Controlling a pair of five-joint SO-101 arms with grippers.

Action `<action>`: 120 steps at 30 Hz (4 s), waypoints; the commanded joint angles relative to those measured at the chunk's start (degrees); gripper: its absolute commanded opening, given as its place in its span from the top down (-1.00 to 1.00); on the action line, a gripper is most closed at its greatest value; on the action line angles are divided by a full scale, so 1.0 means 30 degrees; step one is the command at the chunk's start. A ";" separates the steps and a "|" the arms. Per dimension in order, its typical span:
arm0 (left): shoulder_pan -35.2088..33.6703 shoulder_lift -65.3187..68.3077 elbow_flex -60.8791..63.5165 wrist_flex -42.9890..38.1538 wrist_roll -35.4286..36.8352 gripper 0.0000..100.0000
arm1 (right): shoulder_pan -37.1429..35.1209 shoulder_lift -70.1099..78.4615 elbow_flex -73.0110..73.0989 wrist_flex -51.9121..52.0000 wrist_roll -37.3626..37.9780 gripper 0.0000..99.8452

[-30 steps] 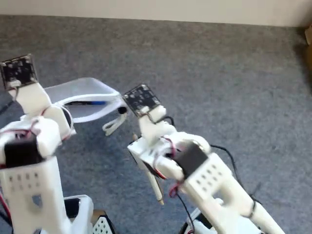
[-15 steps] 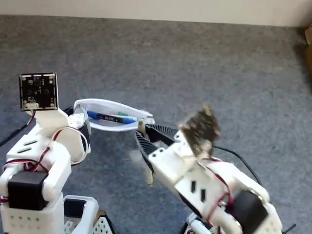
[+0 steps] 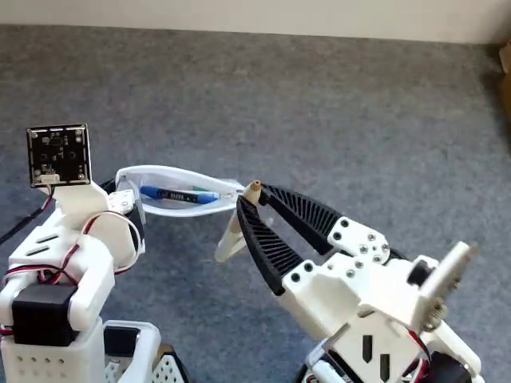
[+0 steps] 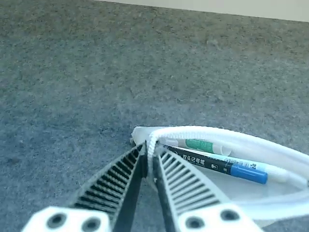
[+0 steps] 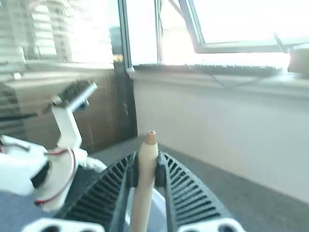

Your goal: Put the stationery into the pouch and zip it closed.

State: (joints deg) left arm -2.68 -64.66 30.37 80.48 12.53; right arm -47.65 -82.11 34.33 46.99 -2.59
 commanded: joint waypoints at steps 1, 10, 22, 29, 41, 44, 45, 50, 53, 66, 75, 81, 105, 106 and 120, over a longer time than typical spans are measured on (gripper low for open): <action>0.0366 -0.0132 -0.0073 -0.0498 -0.0234 0.99 | -0.0220 -0.0132 0.0952 -0.2740 -0.1289 0.99; 0.0278 -0.0161 0.0220 -0.0557 -0.0234 0.99 | -0.0161 -0.0161 0.6286 -1.1678 -0.1670 0.99; 0.0249 -0.0161 0.0220 -0.0557 -0.0264 0.99 | 0.2916 -0.0044 1.0066 -1.8271 -0.1788 0.99; 0.0249 -0.0161 0.0220 -0.0557 -0.0264 0.99 | 0.2916 -0.0044 1.1766 -1.8154 -0.1817 0.99; 0.0249 -0.0161 0.0220 -0.0557 -0.0264 0.99 | 0.1216 -0.0190 1.2410 -1.2821 -0.1319 0.66; 0.0249 -0.0161 0.0220 -0.0557 -0.0264 0.99 | 0.1275 -0.0190 1.1033 -1.0095 -0.2139 0.59; 0.0249 -0.0161 0.0220 -0.0557 -0.0264 0.99 | 0.1275 -0.0190 1.0535 -0.9275 -0.2227 0.59; 0.0249 -0.0161 0.0220 -0.0557 -0.0264 0.99 | 0.1363 -0.0190 0.8249 -0.5875 -0.2198 0.59; 0.0249 -0.0161 0.0220 -0.0557 -0.0264 0.99 | 0.1304 -0.0190 0.7048 -0.4059 -0.2198 0.59; 0.0249 -0.0161 0.0220 -0.0557 -0.0264 0.99 | 0.1275 -0.0161 0.4615 -0.0747 -0.2139 0.60; 0.0249 -0.0161 0.0220 -0.0557 -0.0264 0.99 | 0.1245 0.0044 0.4879 -0.2418 -0.2081 0.97; 0.0249 -0.0161 0.0220 -0.0557 -0.0264 0.99 | 0.0747 0.3092 0.6901 -0.3326 -0.1670 0.99; 0.0249 -0.0161 0.0220 -0.0557 -0.0293 0.99 | 0.0366 0.0894 0.3590 0.0894 0.0703 0.99; 0.0249 -0.0161 0.0220 -0.0557 -0.0293 0.99 | 0.0366 0.0894 0.3062 0.1304 0.0703 0.99; 0.0249 -0.0161 0.0220 -0.0557 -0.0293 0.99 | 0.0425 0.0747 0.1128 0.5641 0.0733 0.99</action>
State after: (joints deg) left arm -2.68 -64.66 30.99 80.48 12.18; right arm -46.07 -78.77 41.19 62.11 -1.01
